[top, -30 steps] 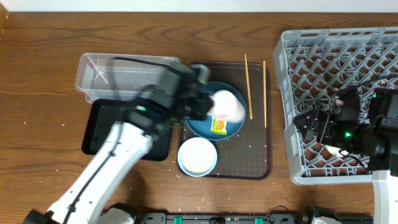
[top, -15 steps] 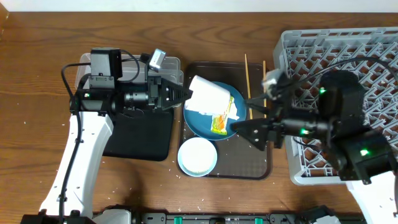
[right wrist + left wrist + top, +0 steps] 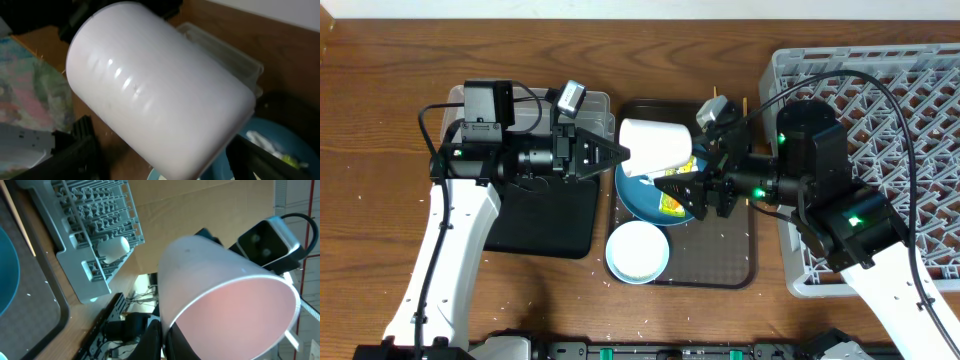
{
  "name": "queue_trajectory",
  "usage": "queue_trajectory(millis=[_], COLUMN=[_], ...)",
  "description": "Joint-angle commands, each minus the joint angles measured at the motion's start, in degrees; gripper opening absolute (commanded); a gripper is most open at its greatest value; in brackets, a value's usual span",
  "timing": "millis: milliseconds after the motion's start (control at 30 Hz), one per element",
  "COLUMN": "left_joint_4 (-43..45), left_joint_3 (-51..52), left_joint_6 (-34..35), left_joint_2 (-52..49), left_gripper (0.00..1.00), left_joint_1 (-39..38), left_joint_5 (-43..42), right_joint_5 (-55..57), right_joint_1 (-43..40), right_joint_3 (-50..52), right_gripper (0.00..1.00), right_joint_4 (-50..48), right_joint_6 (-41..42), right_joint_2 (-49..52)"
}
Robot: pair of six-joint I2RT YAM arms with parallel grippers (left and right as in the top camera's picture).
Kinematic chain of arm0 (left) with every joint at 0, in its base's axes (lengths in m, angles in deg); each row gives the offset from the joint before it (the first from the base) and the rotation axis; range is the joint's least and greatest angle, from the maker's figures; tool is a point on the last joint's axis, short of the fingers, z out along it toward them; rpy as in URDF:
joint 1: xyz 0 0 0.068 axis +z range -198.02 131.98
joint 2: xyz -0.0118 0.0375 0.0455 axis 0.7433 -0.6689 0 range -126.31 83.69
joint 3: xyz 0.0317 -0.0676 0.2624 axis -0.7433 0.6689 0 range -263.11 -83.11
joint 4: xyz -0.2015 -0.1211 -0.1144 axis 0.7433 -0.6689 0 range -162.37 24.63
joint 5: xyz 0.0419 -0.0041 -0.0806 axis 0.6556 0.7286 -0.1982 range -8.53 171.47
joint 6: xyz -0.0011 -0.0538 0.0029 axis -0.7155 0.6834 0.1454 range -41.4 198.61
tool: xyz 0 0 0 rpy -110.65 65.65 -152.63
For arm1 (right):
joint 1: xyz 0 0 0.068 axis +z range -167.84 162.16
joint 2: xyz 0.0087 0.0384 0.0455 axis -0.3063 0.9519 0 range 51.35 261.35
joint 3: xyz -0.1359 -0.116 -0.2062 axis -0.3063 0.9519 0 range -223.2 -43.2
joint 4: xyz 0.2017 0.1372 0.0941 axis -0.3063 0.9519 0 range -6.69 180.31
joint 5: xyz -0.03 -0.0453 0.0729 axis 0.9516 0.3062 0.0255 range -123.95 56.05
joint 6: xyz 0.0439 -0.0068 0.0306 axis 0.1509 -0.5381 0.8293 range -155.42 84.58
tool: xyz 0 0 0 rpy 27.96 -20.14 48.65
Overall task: Sort waste into correct bins and load items into the dishwasher rack
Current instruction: 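Grasp the pink cup with the right gripper from the left gripper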
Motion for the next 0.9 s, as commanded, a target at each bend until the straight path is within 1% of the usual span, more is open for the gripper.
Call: queue_trajectory(millis=[0, 167, 333, 433, 667, 767, 867], left_joint_4=[-0.17, -0.31, -0.31, -0.31, -0.31, -0.33, -0.35], left_joint_3=[-0.94, -0.94, -0.94, -0.94, -0.94, -0.94, -0.94], left_joint_6=[-0.66, -0.68, -0.66, -0.66, -0.48, -0.46, -0.02], left_joint_2=[0.04, 0.04, 0.04, 0.04, 0.17, 0.17, 0.44], left_gripper=[0.06, 0.06, 0.06, 0.06, 0.06, 0.06, 0.06], left_joint_1=[-0.46, -0.46, -0.39, -0.42, -3.50, -4.83, -5.20], left_joint_5=[-2.82, -2.82, -2.82, -2.82, -2.82, -2.82, -2.82], right_joint_5=[-0.44, -0.42, -0.46, -1.25, -4.55, -9.46, -9.97], right_joint_1=[0.79, 0.50, -1.64, -3.06, -1.88, -1.57, -1.57], right_joint_3=[0.04, 0.04, 0.04, 0.04, 0.04, 0.04, 0.04], right_gripper=[0.83, 0.83, 0.88, 0.95, 0.99, 0.98, 0.95], right_joint_4=[-0.68, 2.75, 5.79, 5.29, 2.69, 1.14, 0.90], right_joint_6=[-0.09, -0.24, -0.61, -0.66, -3.93, -7.10, -7.26], right_joint_2=[0.00, -0.09, -2.12, -3.80, -3.13, -2.03, -1.70])
